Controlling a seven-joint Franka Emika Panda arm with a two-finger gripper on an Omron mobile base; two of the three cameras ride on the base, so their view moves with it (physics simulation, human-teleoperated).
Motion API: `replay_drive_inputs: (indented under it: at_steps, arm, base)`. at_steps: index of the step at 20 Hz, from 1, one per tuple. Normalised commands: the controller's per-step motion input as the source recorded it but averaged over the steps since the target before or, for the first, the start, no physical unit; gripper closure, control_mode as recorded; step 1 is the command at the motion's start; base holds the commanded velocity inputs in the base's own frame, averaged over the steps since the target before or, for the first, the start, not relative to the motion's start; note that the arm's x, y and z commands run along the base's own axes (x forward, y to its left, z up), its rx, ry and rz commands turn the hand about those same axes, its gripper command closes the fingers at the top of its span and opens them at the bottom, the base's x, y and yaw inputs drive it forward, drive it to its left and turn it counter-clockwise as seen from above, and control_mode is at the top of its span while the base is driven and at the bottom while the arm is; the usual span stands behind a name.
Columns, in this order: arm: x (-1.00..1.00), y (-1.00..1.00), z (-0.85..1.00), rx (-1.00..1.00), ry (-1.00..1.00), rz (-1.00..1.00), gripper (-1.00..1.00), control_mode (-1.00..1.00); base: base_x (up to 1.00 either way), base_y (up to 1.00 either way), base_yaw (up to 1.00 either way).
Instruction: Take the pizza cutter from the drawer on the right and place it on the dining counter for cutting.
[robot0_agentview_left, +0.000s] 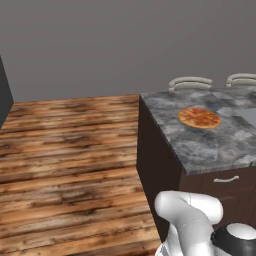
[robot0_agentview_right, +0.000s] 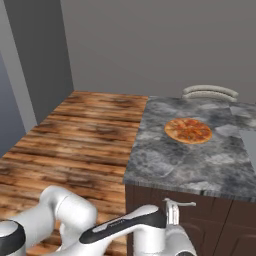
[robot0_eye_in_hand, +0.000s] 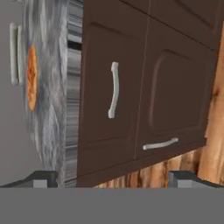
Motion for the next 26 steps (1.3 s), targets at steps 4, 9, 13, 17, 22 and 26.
replay_drive_inputs:
  at_steps: [4,9,13,17,22,26]
  arm:
    - [0.43,-0.75,-0.51,0.15,-0.02,-0.17,-1.0,-1.0]
    - [0.48,-0.07,-0.56,0.14,0.0,-0.03,-1.0,-1.0]
    - [0.25,-0.07,-0.42,0.22,-0.09,0.08,-1.0,-1.0]
    - [0.24,-0.1,-0.12,0.12,-0.2,0.07,-1.0,-1.0]
    - [0.16,0.0,-0.21,0.02,-0.28,0.1,-1.0,-1.0]
    - [0.31,0.0,-0.08,0.0,-0.29,0.01,-1.0,-1.0]
  base:
    - [0.0,0.0,0.0]
    - [0.0,0.0,0.0]
    - [0.0,0.0,0.0]
    - [0.0,0.0,0.0]
    - [0.0,0.0,0.0]
    - [0.0,0.0,0.0]
